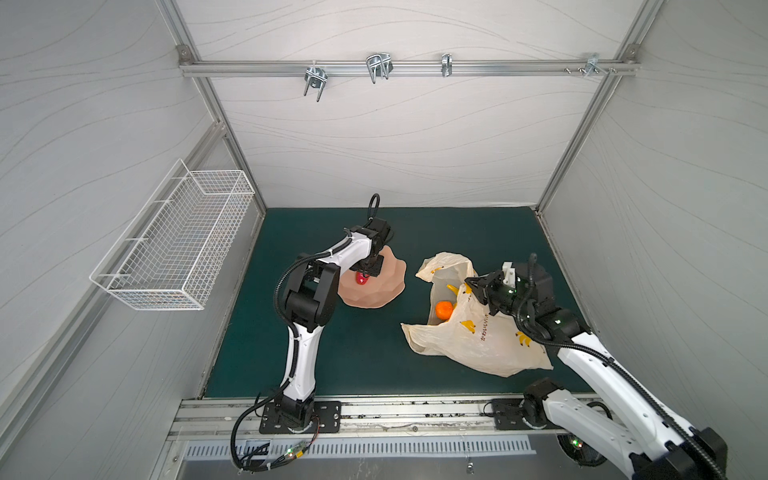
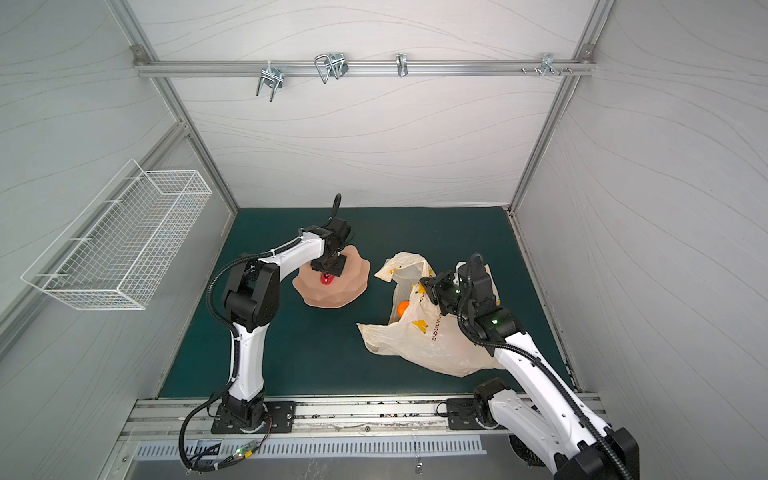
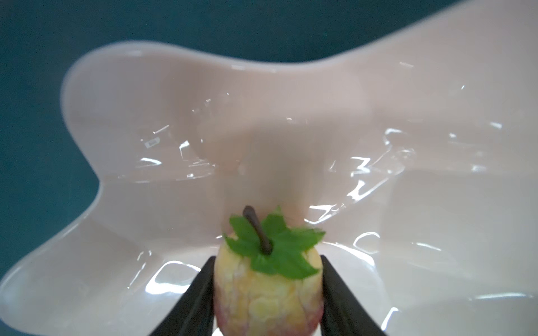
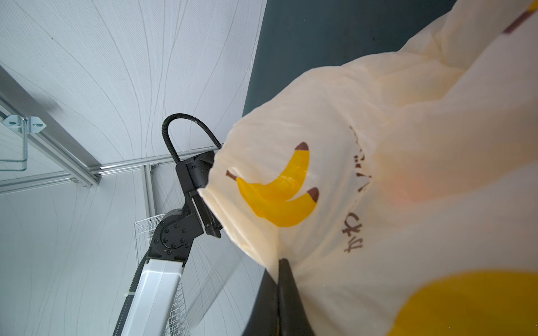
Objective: Place the fruits into the plastic bag
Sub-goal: 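Lower the left gripper around the pale strawberry in the bowl, then close the left gripper on the pale strawberry and lift it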
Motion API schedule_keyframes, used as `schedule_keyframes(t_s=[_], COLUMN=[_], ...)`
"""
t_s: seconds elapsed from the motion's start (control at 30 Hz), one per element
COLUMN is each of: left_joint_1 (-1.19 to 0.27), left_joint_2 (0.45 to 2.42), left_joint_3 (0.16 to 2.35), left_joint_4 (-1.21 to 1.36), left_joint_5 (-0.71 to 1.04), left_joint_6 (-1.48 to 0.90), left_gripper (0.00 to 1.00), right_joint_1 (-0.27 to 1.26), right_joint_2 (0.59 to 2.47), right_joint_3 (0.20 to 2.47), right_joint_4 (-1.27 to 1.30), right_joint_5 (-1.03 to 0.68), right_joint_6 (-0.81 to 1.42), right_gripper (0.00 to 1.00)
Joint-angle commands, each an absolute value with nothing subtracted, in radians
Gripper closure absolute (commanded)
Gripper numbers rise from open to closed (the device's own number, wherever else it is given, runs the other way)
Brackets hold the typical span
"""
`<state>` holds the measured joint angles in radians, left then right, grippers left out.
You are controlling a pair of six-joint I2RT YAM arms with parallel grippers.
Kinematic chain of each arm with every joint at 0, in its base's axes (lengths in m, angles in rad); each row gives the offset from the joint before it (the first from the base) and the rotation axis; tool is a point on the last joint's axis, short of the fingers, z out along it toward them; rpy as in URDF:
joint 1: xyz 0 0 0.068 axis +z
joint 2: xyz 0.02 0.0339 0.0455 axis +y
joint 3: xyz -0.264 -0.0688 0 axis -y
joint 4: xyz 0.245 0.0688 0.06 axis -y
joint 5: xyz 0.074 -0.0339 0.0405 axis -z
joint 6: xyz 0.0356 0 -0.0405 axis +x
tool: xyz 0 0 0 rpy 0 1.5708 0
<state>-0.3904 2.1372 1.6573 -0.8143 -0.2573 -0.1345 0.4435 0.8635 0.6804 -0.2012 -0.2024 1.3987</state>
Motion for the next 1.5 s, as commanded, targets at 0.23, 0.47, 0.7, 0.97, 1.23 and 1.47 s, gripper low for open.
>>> schedule_keyframes(t_s=[0.23,0.47,0.7,0.97,1.23,1.47], left_joint_1=[-0.382,-0.381,-0.374,-0.35,-0.339,-0.34], left_joint_2=[2.098,2.024,1.948,1.886,1.811,1.702], left_joint_3=[1.644,1.641,1.641,1.61,1.504,1.303], left_joint_4=[-0.82,-0.826,-0.826,-0.781,-0.674,-0.508], left_joint_5=[-0.246,-0.202,-0.126,0.017,0.201,0.405], left_joint_6=[-0.143,-0.153,-0.176,-0.199,-0.243,-0.299], left_gripper=[0.57,0.6,0.61,0.63,0.63,0.65], right_joint_1=[0.439,0.439,0.437,0.439,0.439,0.439], right_joint_2=[0.854,0.854,0.863,0.868,0.863,0.861], right_joint_3=[0.674,0.675,0.675,0.678,0.675,0.672], right_joint_4=[-0.206,-0.206,-0.199,-0.195,-0.196,-0.194], right_joint_5=[-0.201,-0.199,-0.201,-0.21,-0.206,-0.206], right_joint_6=[1.411,1.41,1.41,1.411,1.411,1.416], right_gripper=[1.0,1.0,1.0,1.0,1.0,1.0])
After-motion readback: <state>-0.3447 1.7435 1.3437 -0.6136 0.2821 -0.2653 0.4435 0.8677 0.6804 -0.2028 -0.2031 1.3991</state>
